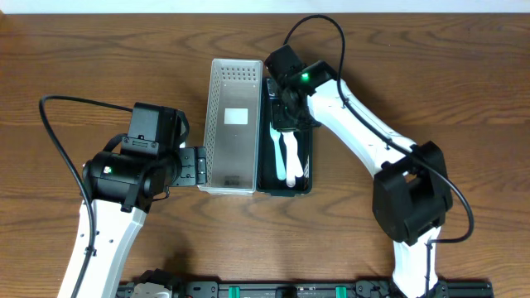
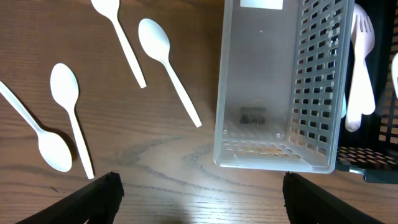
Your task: Pack container
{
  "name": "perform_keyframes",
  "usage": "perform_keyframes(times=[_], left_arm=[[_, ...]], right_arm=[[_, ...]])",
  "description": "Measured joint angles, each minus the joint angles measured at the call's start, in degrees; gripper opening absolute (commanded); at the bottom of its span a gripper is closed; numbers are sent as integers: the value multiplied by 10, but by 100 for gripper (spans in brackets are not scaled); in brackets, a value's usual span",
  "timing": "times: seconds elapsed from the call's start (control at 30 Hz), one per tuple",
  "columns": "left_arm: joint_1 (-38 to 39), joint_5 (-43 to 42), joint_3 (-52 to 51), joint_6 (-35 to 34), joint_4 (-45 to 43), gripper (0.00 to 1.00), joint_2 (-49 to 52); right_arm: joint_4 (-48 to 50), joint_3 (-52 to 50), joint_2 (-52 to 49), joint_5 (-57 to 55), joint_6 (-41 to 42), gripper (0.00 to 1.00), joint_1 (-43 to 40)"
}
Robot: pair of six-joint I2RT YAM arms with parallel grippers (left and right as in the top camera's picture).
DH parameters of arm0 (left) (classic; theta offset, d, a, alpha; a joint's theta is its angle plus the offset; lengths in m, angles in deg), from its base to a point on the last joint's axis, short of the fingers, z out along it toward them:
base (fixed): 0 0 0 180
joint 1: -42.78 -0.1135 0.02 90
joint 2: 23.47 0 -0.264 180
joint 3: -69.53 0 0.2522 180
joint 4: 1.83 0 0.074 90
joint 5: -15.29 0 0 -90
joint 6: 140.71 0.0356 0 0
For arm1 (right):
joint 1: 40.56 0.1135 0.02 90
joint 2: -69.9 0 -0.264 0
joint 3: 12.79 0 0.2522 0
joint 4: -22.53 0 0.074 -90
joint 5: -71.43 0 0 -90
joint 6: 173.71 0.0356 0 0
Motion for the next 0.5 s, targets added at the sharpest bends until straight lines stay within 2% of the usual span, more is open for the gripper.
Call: perform_keyframes(times=[0.07,0.1,0.2,0.23,0.3,0.5], left_arm=[[0,0,0,0,0,85,0],[0,0,0,0,0,85,0],[0,0,0,0,-1,85,0],[0,0,0,0,-2,85,-1],[0,0,0,0,-4,85,-2],[0,5,0,0,-22,86,-11]], right_arm=[[5,1,1,0,-2,23,0],[4,2,1,0,-5,28,0],[-18,21,1,0,-19,55,-2],[-30,40,1,1,-29,61,-3],[-47,82,2,2,-46,64,-8],[-118,212,35,-3,-77,63,-57]])
